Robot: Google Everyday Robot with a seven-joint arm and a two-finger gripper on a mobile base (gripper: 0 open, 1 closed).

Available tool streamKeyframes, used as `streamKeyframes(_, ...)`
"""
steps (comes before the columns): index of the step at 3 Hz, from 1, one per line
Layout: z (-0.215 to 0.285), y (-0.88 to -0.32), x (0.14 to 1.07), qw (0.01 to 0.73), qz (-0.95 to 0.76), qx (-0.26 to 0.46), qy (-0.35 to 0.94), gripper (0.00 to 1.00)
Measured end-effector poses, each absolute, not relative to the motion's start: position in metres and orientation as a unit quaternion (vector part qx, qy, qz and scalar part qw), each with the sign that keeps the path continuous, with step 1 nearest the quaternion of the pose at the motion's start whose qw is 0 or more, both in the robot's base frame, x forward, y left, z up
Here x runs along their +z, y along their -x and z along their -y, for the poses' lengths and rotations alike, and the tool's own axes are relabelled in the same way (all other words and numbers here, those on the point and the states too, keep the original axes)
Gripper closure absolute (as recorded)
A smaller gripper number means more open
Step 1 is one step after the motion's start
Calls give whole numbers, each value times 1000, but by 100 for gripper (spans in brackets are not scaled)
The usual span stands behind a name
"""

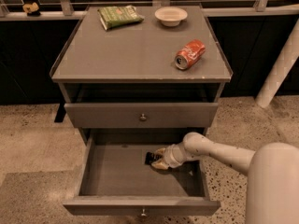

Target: Pick rxbar chocolate from middle drawer and place on counter

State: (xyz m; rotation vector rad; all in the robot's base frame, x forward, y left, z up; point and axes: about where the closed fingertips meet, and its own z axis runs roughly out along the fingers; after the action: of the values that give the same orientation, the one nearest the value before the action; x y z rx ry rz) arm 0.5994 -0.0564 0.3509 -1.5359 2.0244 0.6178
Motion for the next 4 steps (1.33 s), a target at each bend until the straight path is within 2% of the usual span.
streamKeyframes(3,35,-623,477,286,-711,119,631,100)
streamKeyframes(4,38,-614,492,290,-707,124,633,100)
